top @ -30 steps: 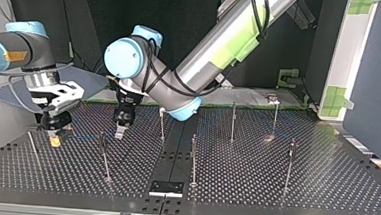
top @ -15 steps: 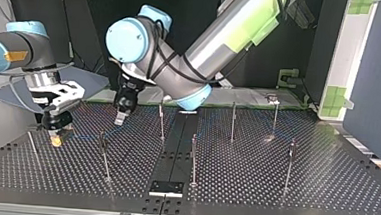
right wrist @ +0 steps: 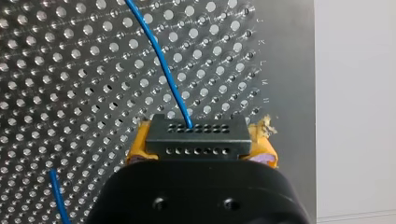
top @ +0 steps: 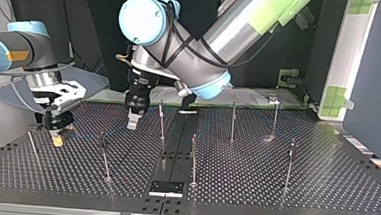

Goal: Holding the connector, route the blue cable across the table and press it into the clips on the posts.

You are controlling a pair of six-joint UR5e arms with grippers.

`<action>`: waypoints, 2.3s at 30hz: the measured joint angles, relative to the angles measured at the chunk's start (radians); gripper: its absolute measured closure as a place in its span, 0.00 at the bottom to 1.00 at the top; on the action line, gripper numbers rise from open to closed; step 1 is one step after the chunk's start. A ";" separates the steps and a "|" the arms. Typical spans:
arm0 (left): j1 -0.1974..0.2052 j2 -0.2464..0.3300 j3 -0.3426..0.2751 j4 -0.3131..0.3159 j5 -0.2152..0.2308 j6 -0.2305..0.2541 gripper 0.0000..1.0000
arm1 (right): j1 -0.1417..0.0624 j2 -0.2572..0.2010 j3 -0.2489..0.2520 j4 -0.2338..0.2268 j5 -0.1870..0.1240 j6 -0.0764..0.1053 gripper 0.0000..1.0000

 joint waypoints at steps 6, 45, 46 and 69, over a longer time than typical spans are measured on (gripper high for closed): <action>-0.010 0.055 -0.054 0.055 -0.028 -0.044 0.00 | 0.006 0.000 0.000 0.001 0.000 -0.003 1.00; -0.021 -0.100 -0.380 0.379 -0.200 -0.040 0.00 | 0.020 0.000 0.008 0.003 0.023 -0.012 1.00; -0.021 -0.100 -0.390 0.390 -0.200 -0.040 0.00 | 0.020 0.000 0.009 0.003 0.023 -0.012 1.00; -0.019 -0.100 -0.580 0.580 -0.203 -0.055 0.00 | 0.012 0.000 0.009 0.004 0.022 -0.011 1.00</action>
